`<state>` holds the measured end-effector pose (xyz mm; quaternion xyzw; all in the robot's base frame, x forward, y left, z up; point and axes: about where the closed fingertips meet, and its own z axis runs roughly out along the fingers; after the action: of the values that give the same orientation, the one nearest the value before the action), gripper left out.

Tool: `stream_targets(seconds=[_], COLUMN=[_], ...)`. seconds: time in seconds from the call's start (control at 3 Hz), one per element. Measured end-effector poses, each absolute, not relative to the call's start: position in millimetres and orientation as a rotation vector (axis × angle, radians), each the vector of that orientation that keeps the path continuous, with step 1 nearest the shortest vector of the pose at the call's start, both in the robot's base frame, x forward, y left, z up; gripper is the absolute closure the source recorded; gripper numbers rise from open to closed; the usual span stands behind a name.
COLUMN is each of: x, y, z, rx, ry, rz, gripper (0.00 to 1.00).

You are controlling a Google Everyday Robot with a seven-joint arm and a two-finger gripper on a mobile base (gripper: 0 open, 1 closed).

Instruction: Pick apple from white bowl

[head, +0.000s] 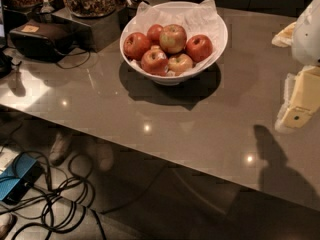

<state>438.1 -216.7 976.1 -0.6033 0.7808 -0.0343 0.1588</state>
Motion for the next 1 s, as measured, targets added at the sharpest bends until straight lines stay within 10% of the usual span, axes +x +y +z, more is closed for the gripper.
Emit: stream_targets(seconds=[1.0], x=[501.7], y=[-184.3], z=[989.1], rx=[-1.667], ry=[2.328], rz=[-0.065], gripper=[0.0])
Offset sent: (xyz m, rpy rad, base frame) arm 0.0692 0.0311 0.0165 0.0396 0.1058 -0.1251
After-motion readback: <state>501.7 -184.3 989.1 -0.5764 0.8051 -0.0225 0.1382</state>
